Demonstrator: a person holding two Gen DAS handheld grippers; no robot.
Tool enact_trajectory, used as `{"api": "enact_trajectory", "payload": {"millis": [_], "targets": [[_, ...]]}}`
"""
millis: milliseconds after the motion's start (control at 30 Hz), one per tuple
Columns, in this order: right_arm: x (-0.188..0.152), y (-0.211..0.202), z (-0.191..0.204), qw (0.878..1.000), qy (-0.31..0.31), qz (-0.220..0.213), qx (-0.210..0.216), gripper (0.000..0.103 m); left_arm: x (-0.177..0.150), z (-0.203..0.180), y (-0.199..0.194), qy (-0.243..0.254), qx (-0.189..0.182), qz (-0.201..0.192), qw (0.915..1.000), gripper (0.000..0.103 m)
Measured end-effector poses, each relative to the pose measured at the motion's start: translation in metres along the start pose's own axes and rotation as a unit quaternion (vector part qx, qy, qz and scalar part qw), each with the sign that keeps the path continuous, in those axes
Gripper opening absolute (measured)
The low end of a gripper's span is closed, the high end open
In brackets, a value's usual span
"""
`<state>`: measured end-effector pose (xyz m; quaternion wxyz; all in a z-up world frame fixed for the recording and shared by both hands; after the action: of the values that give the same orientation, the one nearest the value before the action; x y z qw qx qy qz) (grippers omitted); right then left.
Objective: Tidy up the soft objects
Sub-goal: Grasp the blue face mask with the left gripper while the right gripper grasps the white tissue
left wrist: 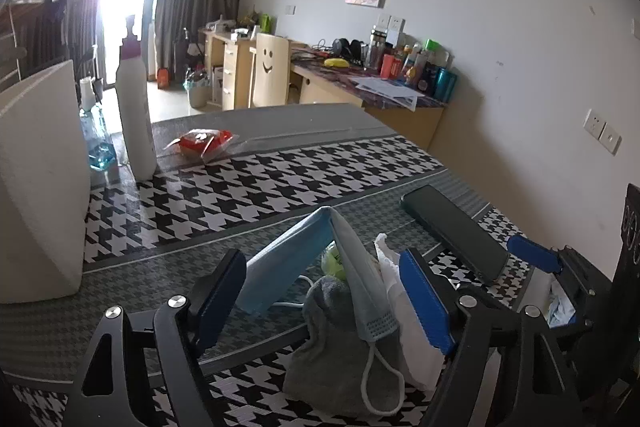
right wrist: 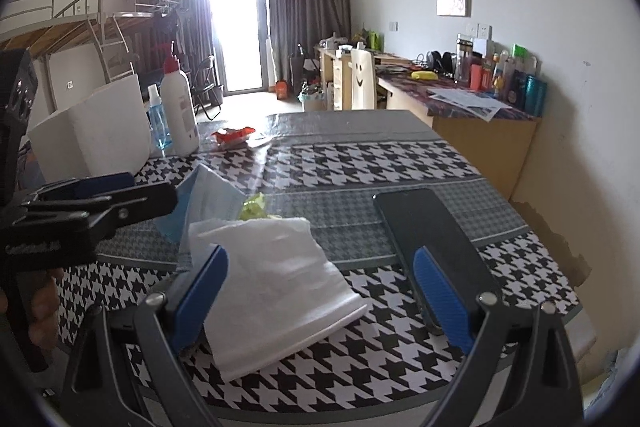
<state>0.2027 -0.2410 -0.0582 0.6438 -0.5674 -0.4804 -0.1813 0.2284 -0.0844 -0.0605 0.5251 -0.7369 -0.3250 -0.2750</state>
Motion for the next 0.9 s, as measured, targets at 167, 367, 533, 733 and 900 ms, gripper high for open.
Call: {"api": "enact_trajectory", "payload": {"millis": [167,367,533,733,900], "targets": [[-0.004,0.007,-0.001,1.000,0.000,0.006,0.008,0.097,0.002,0.001,0.012,-0.013,0.006,0.013,0.9998,0.055],[-0.006,0.012,-0.004,1.000,0.002,0.012,0.015,0.097,0.000,-0.009,0.021,0.004,0.003,0.027,0.9996,0.049],[-0.007,0.017,-0.006,1.000,0.004,0.015,0.023,0.097,0.002,-0.007,0.030,-0.005,0.006,0.037,0.9993,0.039],[-0.010,0.024,-0.008,0.999,0.002,0.024,0.035,0.097,0.005,-0.001,0.038,-0.030,-0.009,0.044,0.9985,0.017],[-0.017,0.028,0.000,0.998,-0.008,0.042,0.049,0.096,0.004,0.001,0.041,-0.037,-0.010,0.047,0.9982,0.006]]}}
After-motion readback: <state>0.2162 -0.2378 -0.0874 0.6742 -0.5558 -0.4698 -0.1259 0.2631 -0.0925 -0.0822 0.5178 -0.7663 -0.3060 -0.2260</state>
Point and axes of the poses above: each gripper's, at about its wrist camera, not at the fingertips, and y roughly the way its jaws point, z to its left, x to its top, the point moved 3 cm from there along y, roughly the way its jaws point, and after that the axes turned 8 degrees about -y, right-handed, at the moved point
